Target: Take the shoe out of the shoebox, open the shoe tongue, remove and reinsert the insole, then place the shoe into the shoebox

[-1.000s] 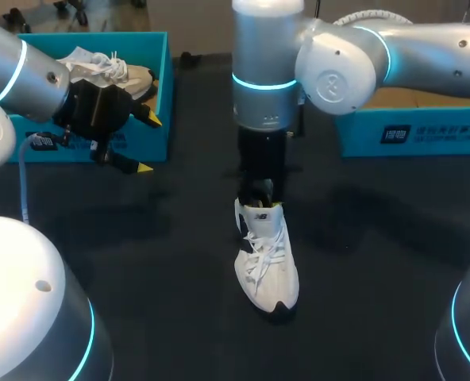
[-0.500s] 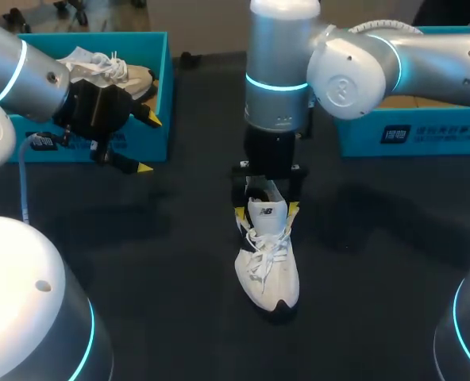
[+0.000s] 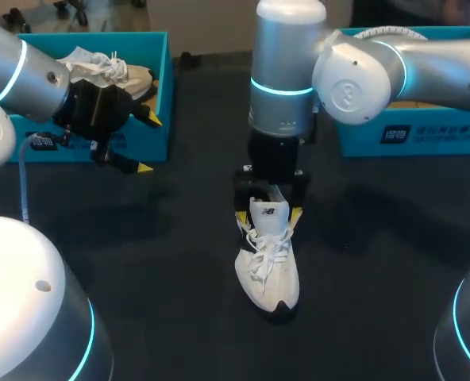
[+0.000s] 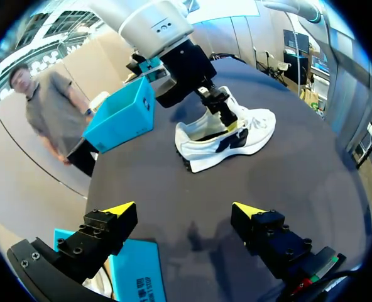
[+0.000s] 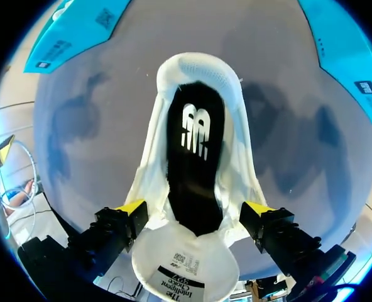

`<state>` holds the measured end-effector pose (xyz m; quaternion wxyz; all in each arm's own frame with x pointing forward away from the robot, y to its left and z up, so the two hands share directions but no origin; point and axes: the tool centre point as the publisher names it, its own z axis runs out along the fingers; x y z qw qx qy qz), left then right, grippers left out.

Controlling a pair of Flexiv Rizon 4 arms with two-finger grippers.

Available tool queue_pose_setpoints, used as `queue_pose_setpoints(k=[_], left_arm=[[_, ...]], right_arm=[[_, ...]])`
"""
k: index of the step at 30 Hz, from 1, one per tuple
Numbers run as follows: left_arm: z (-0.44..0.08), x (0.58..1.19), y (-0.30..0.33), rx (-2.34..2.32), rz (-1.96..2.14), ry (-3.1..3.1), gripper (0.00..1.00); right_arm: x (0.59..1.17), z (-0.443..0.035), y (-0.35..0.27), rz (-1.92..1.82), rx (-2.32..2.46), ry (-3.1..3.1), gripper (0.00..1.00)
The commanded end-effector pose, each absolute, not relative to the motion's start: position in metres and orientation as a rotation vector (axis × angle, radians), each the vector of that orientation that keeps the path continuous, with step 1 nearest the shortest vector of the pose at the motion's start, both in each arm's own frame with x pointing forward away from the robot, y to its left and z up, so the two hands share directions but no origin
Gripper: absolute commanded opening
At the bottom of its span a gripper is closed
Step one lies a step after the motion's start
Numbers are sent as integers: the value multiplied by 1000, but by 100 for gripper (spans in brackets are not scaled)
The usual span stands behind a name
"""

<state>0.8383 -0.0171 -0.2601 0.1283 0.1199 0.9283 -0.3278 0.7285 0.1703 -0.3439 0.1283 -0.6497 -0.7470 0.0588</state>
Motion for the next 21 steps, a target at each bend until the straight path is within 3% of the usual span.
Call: queue_pose_setpoints(k=[1, 21], left_arm=[[-260, 838, -17, 350, -950, 2701, 100], [-260, 838, -17, 350, -950, 2701, 100]], right_arm=[[724, -342, 169, 174, -1879, -2171, 100], [696, -298, 175, 219, -1982, -2157, 100]])
